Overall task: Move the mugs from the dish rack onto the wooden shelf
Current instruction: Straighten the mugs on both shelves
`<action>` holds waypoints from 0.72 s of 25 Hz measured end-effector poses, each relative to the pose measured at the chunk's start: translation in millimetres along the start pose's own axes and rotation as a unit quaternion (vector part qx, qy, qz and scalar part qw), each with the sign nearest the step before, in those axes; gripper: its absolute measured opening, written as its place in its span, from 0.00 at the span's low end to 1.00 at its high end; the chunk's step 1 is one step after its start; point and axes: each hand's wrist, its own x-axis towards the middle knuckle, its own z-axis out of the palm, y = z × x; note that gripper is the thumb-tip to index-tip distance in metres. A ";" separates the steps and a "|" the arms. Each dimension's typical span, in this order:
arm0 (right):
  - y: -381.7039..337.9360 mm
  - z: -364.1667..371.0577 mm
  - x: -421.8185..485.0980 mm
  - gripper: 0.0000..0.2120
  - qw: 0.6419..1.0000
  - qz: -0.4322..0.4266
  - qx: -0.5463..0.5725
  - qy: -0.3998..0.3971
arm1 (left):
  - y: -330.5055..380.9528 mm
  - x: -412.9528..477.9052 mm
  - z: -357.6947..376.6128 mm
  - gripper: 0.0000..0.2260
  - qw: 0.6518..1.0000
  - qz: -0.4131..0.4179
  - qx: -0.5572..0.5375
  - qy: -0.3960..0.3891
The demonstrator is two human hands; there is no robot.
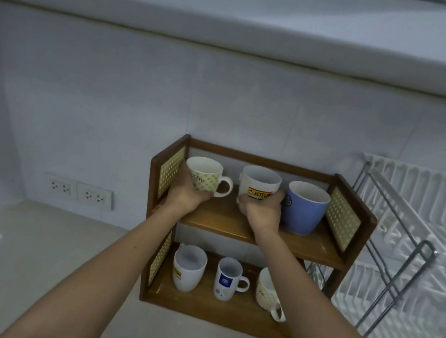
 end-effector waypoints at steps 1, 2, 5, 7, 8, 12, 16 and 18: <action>-0.1 1.3 0.2 0.37 1.000 -0.002 -0.002 0.007 | 0.3 1.2 0.4 0.42 1.000 -0.013 0.006 0.008; 0.0 2.7 0.2 0.38 1.000 -0.004 -0.010 0.014 | 0.8 2.0 0.8 0.42 0.999 -0.030 0.014 0.016; -1.0 5.2 -0.6 0.41 0.999 -0.006 -0.043 0.029 | 3.6 1.3 3.8 0.41 0.996 -0.058 0.040 0.047; -1.4 5.4 -0.7 0.42 0.998 -0.006 -0.057 0.024 | 5.7 -0.7 5.2 0.40 0.995 -0.058 0.049 0.067; -2.1 5.0 -0.7 0.42 0.998 -0.006 -0.060 0.020 | 6.5 -1.2 5.3 0.40 0.994 -0.057 0.051 0.072; -6.0 2.4 -2.2 0.41 0.997 0.000 -0.082 0.002 | 9.2 -3.7 3.8 0.39 0.994 -0.053 0.062 0.066; -9.3 -10.0 -10.6 0.39 0.993 -0.005 -0.110 -0.047 | 11.4 -10.5 -2.9 0.42 0.994 -0.039 0.092 0.033; -13.3 -30.3 -14.8 0.34 0.988 -0.030 -0.141 -0.057 | 10.6 -26.0 -3.3 0.40 0.996 -0.017 0.078 0.044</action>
